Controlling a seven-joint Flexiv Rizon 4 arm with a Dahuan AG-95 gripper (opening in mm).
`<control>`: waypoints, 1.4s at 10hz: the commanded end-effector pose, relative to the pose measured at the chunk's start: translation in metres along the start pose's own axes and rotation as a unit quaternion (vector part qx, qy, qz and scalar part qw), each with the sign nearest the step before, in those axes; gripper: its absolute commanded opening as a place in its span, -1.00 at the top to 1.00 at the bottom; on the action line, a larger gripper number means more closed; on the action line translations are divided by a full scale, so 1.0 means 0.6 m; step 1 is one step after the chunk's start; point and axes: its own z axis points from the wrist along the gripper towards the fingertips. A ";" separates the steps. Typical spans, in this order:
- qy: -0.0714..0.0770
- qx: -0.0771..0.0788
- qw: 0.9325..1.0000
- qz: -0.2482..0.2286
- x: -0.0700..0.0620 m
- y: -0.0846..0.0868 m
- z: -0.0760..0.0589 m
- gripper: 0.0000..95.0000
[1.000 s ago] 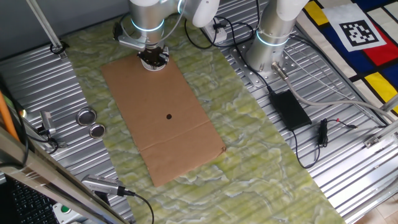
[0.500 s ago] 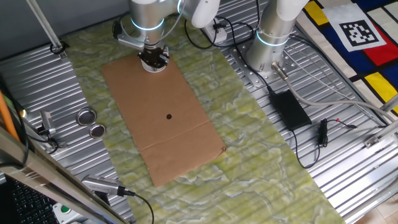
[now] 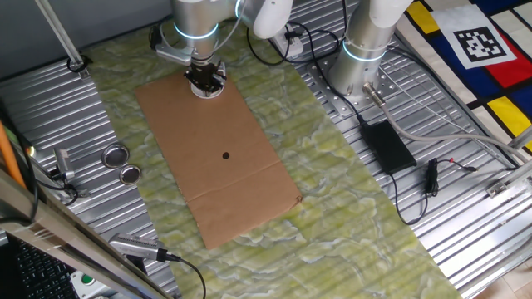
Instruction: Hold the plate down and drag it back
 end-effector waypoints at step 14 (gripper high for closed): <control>-0.023 -0.022 0.997 0.066 -0.056 0.055 -0.009 1.00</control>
